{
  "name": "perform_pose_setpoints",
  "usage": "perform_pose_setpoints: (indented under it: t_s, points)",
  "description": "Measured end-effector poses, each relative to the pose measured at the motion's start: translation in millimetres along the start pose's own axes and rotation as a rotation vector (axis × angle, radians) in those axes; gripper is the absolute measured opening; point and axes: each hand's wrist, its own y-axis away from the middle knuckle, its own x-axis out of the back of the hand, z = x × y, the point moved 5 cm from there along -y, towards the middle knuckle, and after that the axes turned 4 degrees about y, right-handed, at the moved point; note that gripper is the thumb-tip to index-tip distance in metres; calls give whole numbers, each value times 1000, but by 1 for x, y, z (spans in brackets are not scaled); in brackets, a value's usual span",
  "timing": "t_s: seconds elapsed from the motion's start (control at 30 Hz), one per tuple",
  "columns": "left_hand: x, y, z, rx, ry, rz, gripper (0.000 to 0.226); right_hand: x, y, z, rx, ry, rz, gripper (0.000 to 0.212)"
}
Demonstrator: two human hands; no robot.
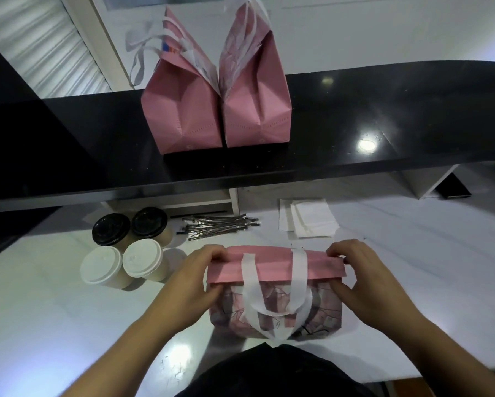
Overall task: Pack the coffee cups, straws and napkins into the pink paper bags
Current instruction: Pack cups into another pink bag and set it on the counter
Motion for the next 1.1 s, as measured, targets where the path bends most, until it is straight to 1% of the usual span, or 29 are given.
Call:
perform_pose_setpoints:
  t_s: [0.07, 0.1, 0.17, 0.27, 0.33, 0.37, 0.43, 0.53, 0.67, 0.77, 0.87, 0.93, 1.0, 1.07, 1.1]
  points:
    - [-4, 4, 4, -71, -31, 12, 62, -1, 3, -1, 72, 97, 7, 53]
    - [-6, 6, 6, -110, -45, 11, 61, -1, 5, -2, 115, 146, 17, 50]
    - [-9, 8, 10, -149, -76, 3, 51, 1, 7, -4, 188, 195, 37, 40]
    - [-8, 9, 10, -160, -92, -13, 28, 4, 9, -5, 245, 204, 15, 28]
    - [-6, 11, 11, -165, -101, -11, 22, 6, 11, -6, 263, 208, -10, 23]
    - [-5, 11, 10, -162, -104, 2, 23, 7, 12, -7, 261, 204, -13, 19]
    - [-5, 10, 10, -145, -100, 24, 31, 7, 12, -9, 230, 180, -5, 14]
    - [-6, 5, 13, -117, -107, 23, 38, 6, 6, -10, 170, 149, -19, 17]
    - [-3, -9, 20, -111, -216, 11, 27, 6, -4, -13, 167, 206, -52, 22]
    - [-2, -17, 27, -170, -291, -45, 23, 4, -10, -23, 237, 269, -93, 23]
    - [-4, -20, 34, -203, -322, -110, 28, 1, -17, -34, 287, 253, -111, 25]
    - [-3, -24, 38, -188, -346, -86, 36, 0, -23, -40, 308, 248, -116, 25]
    - [-6, -30, 45, -142, -346, -85, 37, -3, -29, -46, 320, 265, -152, 24]
    - [-12, -38, 49, -110, -298, -136, 42, -6, -33, -54, 338, 294, -169, 26]
    - [-17, -41, 52, -136, -336, -163, 43, -9, -35, -57, 342, 314, -179, 27]
